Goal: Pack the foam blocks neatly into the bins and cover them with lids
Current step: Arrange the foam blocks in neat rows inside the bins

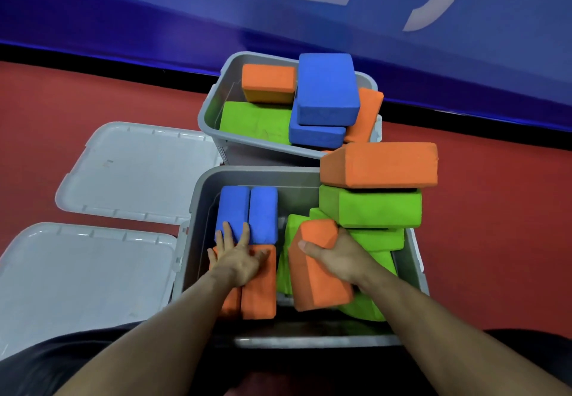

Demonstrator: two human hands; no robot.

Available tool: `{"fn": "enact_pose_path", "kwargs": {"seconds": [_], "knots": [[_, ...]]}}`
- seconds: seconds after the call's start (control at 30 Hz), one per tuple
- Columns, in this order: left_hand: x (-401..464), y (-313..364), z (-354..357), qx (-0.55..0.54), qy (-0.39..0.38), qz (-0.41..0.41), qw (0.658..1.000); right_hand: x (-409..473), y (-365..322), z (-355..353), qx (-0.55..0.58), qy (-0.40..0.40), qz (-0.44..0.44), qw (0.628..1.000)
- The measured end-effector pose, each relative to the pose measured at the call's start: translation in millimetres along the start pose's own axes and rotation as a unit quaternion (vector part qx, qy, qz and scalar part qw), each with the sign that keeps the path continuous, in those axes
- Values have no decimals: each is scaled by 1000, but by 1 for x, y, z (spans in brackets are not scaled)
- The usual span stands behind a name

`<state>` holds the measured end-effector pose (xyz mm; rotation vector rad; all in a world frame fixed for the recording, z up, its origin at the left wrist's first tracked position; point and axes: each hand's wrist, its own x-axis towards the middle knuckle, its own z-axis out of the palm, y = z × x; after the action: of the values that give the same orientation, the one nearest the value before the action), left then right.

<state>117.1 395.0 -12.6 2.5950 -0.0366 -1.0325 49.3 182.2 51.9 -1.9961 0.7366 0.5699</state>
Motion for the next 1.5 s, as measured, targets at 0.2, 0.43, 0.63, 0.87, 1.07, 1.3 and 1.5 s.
{"fn": "enact_pose_path", "kwargs": {"seconds": [0.2,0.43,0.63,0.87,1.07,1.3,1.5], "knots": [[-50,54,-78,-248,19,-7,969,-27,-34,0,-63,16,-65,996],[-128,71,-128,-440,-137,16,887,-108,-91,-16,-254,138,-220,932],[-118,46,-128,-449,-115,2,886,-95,-73,-8,-104,-4,-309,945],[-99,28,-127,-573,-36,-22,818,-69,-52,-22,18,46,-171,984],[-76,-3,-120,-555,114,-91,819,-53,-45,-8,-19,17,-154,988],[-40,-31,-108,-462,155,-150,860,-32,-27,2,-43,-27,-102,993],[-49,-4,-98,-168,311,-54,934,-23,-8,1,-71,-25,-69,995]]}}
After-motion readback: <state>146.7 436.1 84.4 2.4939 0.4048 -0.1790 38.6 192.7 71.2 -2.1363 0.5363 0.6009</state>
